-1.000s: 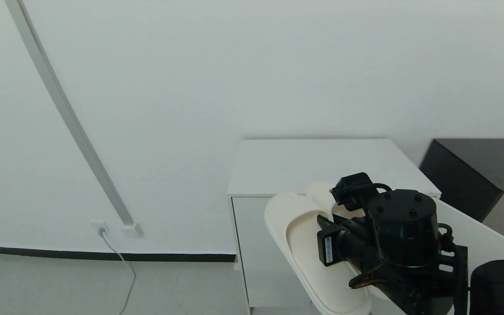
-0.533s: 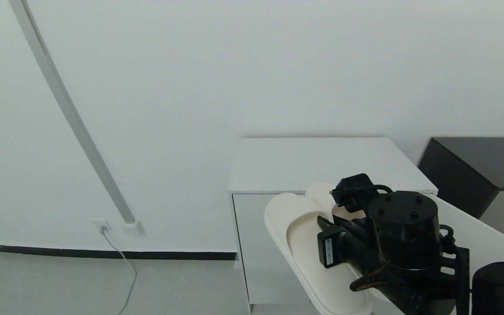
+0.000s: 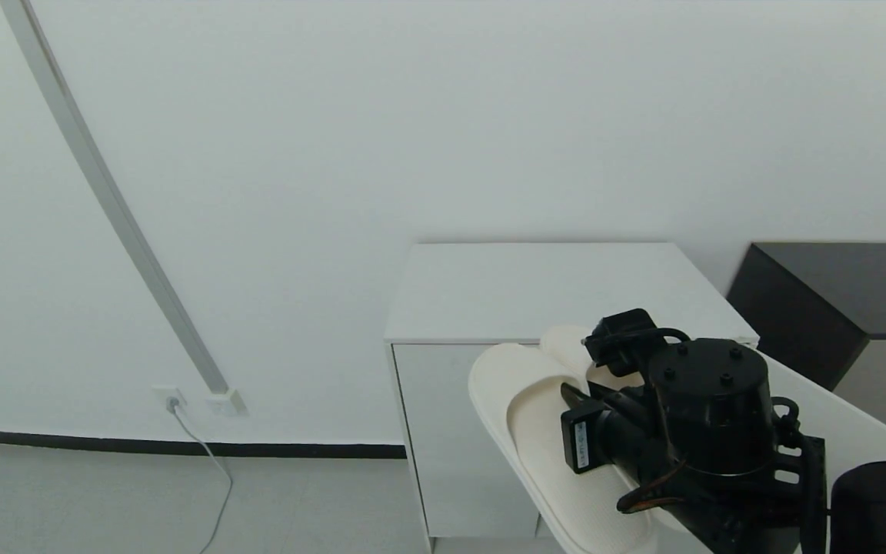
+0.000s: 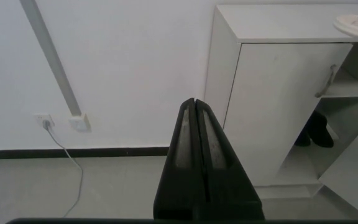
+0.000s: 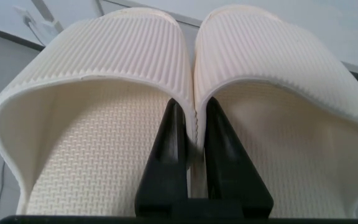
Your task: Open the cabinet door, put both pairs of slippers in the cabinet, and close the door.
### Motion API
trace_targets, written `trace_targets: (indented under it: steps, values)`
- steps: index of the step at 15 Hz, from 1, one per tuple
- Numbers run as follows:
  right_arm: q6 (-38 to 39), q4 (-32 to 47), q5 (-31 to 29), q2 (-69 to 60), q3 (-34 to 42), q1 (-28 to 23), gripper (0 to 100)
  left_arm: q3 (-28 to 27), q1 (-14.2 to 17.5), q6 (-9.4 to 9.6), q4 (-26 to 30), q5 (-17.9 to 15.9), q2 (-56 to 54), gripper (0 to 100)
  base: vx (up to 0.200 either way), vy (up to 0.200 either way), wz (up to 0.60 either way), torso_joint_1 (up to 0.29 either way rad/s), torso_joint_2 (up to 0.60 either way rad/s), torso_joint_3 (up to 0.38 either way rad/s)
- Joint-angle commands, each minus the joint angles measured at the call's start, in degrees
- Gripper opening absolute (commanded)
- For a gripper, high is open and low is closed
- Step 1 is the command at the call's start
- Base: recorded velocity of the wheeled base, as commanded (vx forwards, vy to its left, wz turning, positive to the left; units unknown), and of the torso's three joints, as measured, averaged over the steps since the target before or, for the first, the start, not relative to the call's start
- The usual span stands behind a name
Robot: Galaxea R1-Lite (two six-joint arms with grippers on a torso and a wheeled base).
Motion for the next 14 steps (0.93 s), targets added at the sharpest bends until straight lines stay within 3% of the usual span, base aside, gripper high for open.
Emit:
trace_targets:
  steps: [1, 10, 14]
  values:
    - [0.0, -0.1, 0.0, 0.1, 0.1, 0.1, 0, 0.0, 0.1, 0.02, 0.0, 0.0, 0.1, 0, 0.0, -0.2, 0.0, 0.002, 0.0, 0.002]
    - [-0.1, -1.7, -0.1, -0.1, 1.0, 0.2, 0, 0.0, 0.0, 0.11, 0.0, 0.0, 0.1, 0, 0.0, -0.2, 0.0, 0.003, 0.0, 0.002]
    - [-0.4, -2.1, -0.1, -0.2, 1.8, 0.1, 0, 0.0, 0.1, 0.11, 0.0, 0.0, 0.1, 0, 0.0, 0.0, 0.0, 0.0, 0.0, 0.0]
